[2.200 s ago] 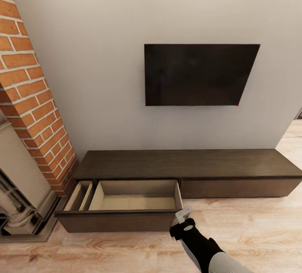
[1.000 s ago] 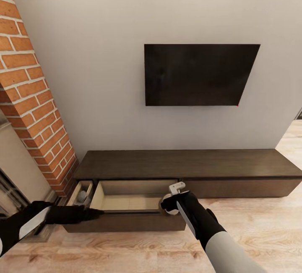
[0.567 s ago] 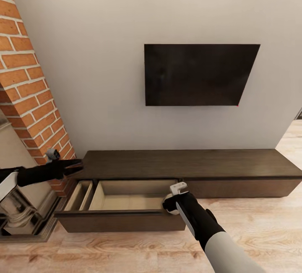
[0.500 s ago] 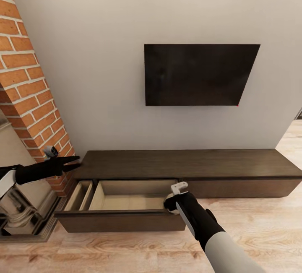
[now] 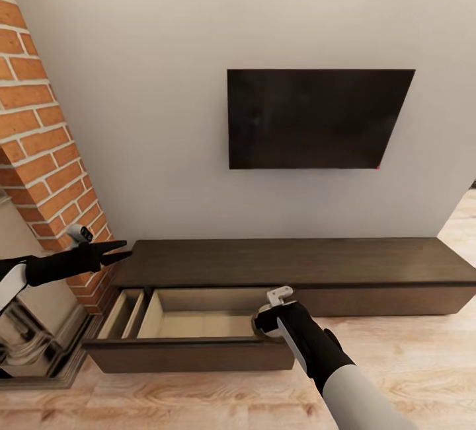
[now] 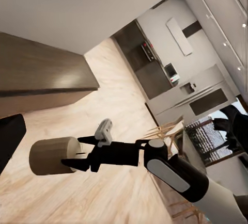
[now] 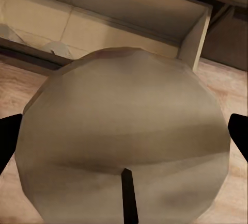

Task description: Place each of the two pumpkins and all three candles from the living room inside a cabinet in the living room (use any cabinet), then make sure every cabinet is closed, and position the cauldron so it is next to a table in the living room.

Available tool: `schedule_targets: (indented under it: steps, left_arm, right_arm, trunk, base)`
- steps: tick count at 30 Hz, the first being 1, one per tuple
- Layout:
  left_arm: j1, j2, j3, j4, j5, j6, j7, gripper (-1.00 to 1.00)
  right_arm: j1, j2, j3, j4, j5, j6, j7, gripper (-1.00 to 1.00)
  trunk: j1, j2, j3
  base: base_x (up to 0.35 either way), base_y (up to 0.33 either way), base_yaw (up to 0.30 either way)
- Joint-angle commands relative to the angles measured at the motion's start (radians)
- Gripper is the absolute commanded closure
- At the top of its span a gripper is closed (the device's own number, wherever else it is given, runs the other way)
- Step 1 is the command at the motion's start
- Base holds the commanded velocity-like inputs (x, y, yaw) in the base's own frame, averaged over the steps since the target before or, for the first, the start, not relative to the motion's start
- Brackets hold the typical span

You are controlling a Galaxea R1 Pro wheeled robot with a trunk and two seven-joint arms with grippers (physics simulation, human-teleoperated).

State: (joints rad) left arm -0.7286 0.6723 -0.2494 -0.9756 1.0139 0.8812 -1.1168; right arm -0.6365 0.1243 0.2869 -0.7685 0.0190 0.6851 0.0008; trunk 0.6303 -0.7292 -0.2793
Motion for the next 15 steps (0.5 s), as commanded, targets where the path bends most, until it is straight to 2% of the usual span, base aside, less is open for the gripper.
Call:
schedule_targets:
  steps: [1,12,15]
  left_arm:
    - [0.0,-0.006,0.0,-0.01,-0.001,0.0,0.0,-1.0]
    - [0.0,-0.015,-0.001,-0.021,-0.001,0.002,0.002,-1.0]
    - [0.0,-0.016,0.0,-0.021,-0.001,0.002,0.002,-1.0]
  right_arm:
    - [0.0,0.0,0.0,0.0,0.004,0.0,0.008,1.0]
    - [0.001,0.001,-0.003,0.004,-0.002,0.01,0.016,1.0]
    - [0.001,0.002,-0.005,0.008,-0.005,0.013,0.016,1.0]
  trunk:
    - [0.0,0.0,0.0]
    - [0.0,0.0,0.0]
    - [0.0,0.0,0.002]
  base:
    - [0.324,0.0,0.0]
    - [0.333,0.001,0.0]
    - [0.335,0.084,-0.127]
